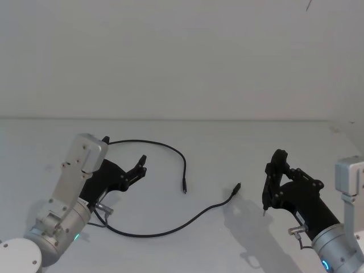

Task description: Pick up the data cable with the one hand.

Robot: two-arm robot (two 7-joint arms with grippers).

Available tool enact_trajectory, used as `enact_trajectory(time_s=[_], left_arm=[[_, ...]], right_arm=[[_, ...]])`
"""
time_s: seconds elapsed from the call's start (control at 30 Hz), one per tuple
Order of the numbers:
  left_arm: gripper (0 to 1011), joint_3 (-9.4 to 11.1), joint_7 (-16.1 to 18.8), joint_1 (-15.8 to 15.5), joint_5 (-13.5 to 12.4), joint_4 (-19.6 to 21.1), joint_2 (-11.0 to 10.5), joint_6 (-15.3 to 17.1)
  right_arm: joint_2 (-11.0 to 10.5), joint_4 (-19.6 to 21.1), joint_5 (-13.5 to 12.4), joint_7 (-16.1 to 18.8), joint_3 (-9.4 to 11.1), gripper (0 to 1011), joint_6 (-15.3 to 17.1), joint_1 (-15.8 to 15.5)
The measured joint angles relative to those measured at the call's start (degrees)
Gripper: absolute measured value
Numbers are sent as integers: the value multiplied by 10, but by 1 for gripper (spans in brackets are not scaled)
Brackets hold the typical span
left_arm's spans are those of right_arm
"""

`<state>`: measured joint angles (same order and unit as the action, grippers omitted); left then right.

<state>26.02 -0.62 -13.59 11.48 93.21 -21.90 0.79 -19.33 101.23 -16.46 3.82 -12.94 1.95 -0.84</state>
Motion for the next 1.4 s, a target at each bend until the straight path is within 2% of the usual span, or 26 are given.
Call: enact_trajectory(time_s=[1.0,1.13,1.4], left_arm=[[1002,0,-3,0,1,0,-1,1],[1001,-1,-13,1,5,2,-6,3],[1001,-6,-64,2,31,14,-28,24]], right_arm=[[0,0,0,0,0,279,0,0],[0,0,0,0,0,279,0,0],[0,0,0,0,0,279,0,0]])
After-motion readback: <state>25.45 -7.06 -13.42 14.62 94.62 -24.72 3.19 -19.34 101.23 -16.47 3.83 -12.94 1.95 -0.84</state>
